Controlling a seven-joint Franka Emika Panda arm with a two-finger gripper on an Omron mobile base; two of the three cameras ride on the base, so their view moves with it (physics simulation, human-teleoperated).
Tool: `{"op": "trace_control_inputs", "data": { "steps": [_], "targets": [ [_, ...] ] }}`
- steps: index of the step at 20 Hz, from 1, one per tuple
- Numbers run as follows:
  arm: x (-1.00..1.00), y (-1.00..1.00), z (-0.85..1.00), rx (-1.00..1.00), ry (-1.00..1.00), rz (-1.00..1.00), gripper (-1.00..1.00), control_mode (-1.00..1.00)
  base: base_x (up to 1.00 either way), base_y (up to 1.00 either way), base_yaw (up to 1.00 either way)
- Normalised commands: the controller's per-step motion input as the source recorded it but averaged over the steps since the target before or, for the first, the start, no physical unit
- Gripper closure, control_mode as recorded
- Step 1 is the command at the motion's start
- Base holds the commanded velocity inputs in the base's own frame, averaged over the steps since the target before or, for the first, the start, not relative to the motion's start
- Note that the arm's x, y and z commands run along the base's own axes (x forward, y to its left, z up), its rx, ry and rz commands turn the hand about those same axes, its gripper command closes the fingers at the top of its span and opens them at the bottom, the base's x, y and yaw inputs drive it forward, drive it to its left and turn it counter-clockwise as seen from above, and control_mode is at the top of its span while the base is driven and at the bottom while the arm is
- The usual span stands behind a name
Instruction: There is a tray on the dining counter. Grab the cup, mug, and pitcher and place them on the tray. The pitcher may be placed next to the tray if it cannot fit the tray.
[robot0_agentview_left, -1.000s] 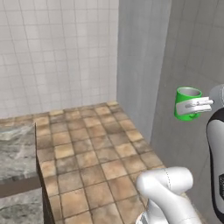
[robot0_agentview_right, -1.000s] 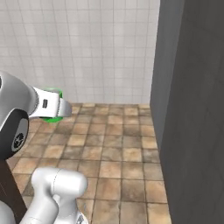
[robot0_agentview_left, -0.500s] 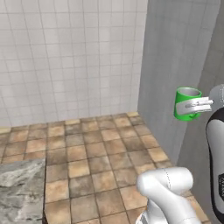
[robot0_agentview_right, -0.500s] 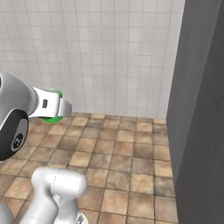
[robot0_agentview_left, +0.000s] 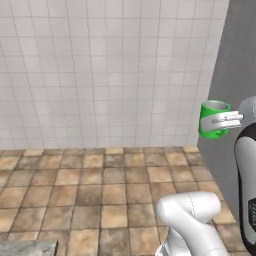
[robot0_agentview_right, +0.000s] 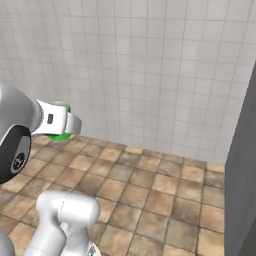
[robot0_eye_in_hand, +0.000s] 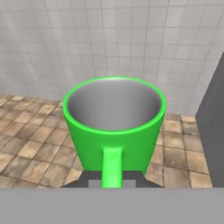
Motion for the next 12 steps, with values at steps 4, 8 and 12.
{"op": "trace_control_inputs", "data": {
  "steps": [4,8,12],
  "targets": [
    [0.00,0.00,0.00,0.00,0.00,0.00,1.00,1.00,1.00,0.00,0.55],
    [0.00,0.00,0.00,0.00,0.00,0.00,1.00,1.00,0.96,0.00,0.60],
    [0.00,0.00,0.00,0.00,0.00,0.00,1.00,1.00,0.83,-0.02,0.72]
  ]
}}
